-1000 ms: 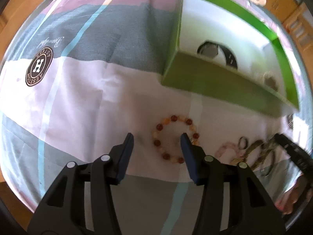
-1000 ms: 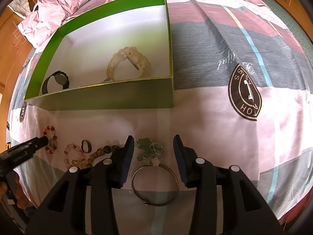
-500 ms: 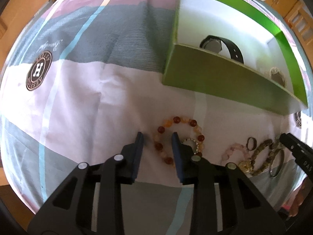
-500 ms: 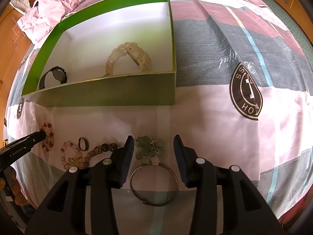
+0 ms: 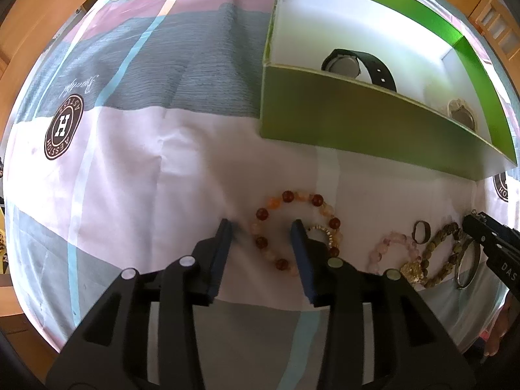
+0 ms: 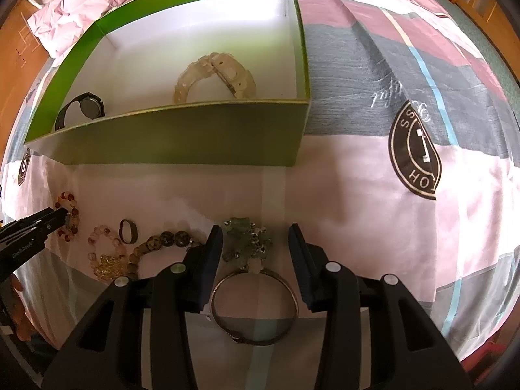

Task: Organize jewelry
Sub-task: 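Close left tool on the red-orange bead bracelet while right grasps green beaded bracelet, then lift the red-orange bracelet with left tool while right lifts the green bracelet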

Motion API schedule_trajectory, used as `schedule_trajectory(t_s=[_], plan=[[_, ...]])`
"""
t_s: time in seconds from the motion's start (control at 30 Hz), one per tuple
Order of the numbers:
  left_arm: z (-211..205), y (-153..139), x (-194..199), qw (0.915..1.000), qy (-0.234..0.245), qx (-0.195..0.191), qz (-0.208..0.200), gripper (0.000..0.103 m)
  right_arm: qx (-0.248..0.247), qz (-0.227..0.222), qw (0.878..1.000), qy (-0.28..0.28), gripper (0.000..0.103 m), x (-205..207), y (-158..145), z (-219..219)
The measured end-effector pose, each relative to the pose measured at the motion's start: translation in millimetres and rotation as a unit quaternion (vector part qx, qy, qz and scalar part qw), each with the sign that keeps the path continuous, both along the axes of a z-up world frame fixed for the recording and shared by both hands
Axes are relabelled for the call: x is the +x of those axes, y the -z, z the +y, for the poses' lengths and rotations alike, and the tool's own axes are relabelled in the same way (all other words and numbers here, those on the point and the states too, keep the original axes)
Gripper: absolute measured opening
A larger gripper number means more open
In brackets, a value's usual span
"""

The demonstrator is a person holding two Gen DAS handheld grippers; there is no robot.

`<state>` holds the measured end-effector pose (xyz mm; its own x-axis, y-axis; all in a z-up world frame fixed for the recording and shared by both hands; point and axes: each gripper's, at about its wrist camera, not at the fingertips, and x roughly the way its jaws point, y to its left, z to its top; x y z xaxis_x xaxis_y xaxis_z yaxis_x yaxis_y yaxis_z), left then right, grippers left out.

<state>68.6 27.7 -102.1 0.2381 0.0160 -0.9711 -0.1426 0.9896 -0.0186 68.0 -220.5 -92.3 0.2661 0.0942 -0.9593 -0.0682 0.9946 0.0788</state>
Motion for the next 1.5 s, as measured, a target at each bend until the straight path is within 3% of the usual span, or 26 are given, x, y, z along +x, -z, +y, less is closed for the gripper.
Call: schedule_trajectory(t_s=[0.33, 0.47, 0.6, 0.63, 0.77, 0.93, 1.03, 1.17, 1.23, 1.3, 1.33, 1.37, 1.5], plan=[[11.9, -3.0, 2.5, 1.0, -0.001, -0.006, 0.0, 0.041, -0.013, -0.004, 1.0, -0.008, 0.042, 1.4, 1.8, 18.3], [18.1, -2.6, 2.9, 0.9994, -0.008, -0.033, 0.0, 0.057, -0.01, -0.002, 1.0, -0.007, 0.043, 3.1, 2.8, 15.6], [19.3, -3.5, 2.9, 0.9992, -0.012, -0.038, -0.003, 0.056, -0.009, -0.001, 1.0, -0.007, 0.042, 4.0, 4.0, 15.1], [21.0, -4.1, 2.4, 0.9989, -0.018, -0.043, -0.003, 0.055, -0.008, -0.001, 1.0, -0.007, 0.042, 3.7, 4.0, 15.5], [35.1, -6.7, 1.4, 0.9968, -0.049, -0.063, -0.008, 0.027, -0.006, 0.0, 1.0, -0.006, 0.042, 2.4, 4.0, 13.9], [34.3, -5.7, 2.3, 0.9975, -0.041, -0.057, -0.009, 0.025, -0.012, 0.0, 1.0, -0.008, 0.042, 2.0, 3.0, 15.4], [18.5, -5.7, 2.4, 0.9994, -0.017, -0.027, -0.011, 0.034, -0.014, -0.001, 1.0, -0.009, 0.042, 1.3, 3.1, 17.5], [1.0, -4.9, 2.8, 0.9998, 0.004, 0.014, -0.015, 0.034, -0.019, -0.004, 1.0, -0.012, 0.043, 0.6, 3.5, 20.1], [-3.5, -5.3, 2.8, 0.9996, 0.01, 0.021, -0.017, 0.031, -0.026, -0.007, 1.0, -0.016, 0.043, -0.8, 4.0, 24.3], [-9.1, -5.8, 2.4, 0.9996, 0.016, 0.013, -0.019, 0.02, -0.04, -0.011, 0.999, -0.026, 0.042, -3.7, 3.7, 30.1], [-14.4, -5.9, 0.8, 0.9996, 0.017, 0.013, -0.02, 0.013, -0.045, -0.015, 0.998, -0.032, 0.041, -5.5, 2.7, 33.2], [-17.0, -8.3, 0.2, 0.9994, 0.019, 0.013, -0.027, 0.008, -0.043, -0.016, 0.998, -0.036, 0.032, -7.1, 1.8, 35.9], [-26.6, -20.8, -5.8, 0.9976, 0.044, 0.02, -0.051, 0.008, -0.043, -0.028, 0.997, -0.052, 0.017, -13.6, -3.9, 46.2]])
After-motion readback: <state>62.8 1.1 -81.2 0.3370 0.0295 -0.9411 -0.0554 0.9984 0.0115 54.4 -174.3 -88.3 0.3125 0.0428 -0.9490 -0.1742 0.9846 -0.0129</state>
